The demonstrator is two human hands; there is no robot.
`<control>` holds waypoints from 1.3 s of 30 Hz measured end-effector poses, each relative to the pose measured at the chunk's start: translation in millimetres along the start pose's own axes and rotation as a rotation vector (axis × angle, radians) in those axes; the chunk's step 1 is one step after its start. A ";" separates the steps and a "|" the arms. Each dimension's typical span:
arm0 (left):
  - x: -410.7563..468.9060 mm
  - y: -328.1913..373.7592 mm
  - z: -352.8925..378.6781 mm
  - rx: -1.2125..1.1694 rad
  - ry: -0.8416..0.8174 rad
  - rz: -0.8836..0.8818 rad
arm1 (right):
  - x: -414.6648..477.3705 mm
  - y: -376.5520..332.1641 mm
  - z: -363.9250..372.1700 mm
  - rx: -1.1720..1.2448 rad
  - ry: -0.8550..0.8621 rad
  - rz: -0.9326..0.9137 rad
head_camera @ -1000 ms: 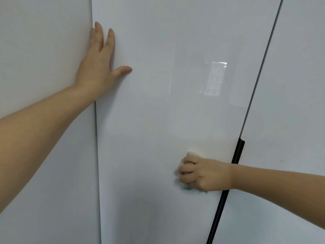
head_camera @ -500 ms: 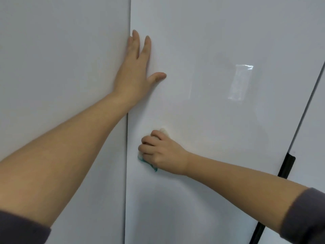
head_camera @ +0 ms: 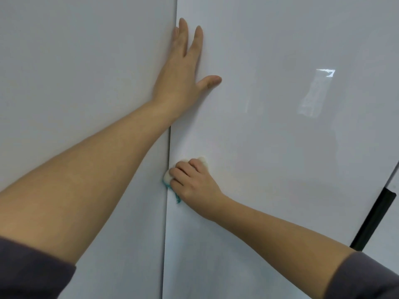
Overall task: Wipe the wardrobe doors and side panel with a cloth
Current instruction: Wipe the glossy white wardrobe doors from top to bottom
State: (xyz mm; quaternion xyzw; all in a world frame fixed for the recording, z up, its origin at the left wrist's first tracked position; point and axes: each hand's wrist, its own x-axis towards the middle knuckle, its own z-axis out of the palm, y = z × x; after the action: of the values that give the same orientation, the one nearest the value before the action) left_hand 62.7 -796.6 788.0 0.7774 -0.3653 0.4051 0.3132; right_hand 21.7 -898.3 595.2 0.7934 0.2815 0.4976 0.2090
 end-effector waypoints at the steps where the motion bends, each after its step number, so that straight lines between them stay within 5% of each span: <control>1: 0.0 0.3 0.2 -0.001 0.000 0.001 | -4.2 -3.5 2.4 0.009 -0.017 -0.008; 16: -23.8 6.5 6.0 -0.043 0.000 -0.014 | -57.9 -48.1 13.4 -0.003 -0.270 -0.166; 27: -123.4 -22.8 40.0 -0.005 -0.225 0.034 | -54.0 -54.4 14.5 -0.004 -0.322 -0.133; 39: -125.9 -32.3 55.8 0.060 -0.157 0.087 | -76.1 -31.6 -8.9 -0.022 -0.419 -0.315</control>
State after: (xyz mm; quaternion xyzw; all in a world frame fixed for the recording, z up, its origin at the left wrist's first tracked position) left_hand 60.6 -783.3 647.2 0.7992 -0.4100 0.3669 0.2421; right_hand -20.2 -923.8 528.5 0.8233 0.3467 0.2867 0.3462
